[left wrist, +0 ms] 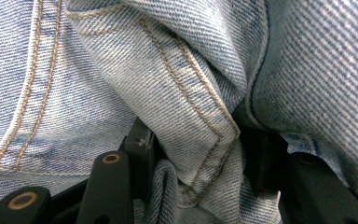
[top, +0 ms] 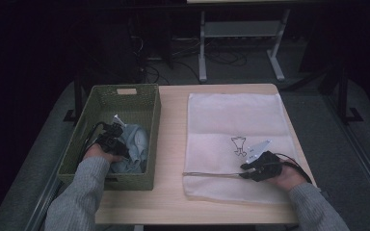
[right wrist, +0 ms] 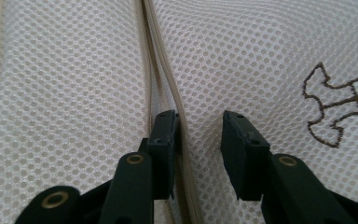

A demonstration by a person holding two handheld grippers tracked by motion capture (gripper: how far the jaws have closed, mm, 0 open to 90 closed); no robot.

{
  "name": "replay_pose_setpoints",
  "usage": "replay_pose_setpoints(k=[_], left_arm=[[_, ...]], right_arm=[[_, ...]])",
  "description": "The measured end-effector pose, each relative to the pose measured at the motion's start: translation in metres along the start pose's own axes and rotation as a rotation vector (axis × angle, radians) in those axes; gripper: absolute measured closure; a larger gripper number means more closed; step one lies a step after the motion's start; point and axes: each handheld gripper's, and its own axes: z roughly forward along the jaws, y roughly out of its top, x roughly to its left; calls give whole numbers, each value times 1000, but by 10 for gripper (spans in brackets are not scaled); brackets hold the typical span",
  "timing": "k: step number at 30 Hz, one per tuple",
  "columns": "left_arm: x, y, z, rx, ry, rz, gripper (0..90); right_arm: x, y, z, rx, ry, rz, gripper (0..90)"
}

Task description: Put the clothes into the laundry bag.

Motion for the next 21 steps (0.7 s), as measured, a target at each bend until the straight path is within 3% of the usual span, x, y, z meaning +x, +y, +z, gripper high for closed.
replay_pose_setpoints(k=[3,6,11,21], left_arm=[[0,0,0,0,-1,-2,528],[1,0,0,-1,-5,-3,531],[1,0,-1,-3,-11,-8,533],[4,-1,-4,-14,-22,-27,591]], right_arm=[[-1,1,1,-4,12,11,648],[1,4,3,-5,25,-3,734],[-2,5,4,-2,20,28,860],[-3,11,-6,-4,25,49,878]])
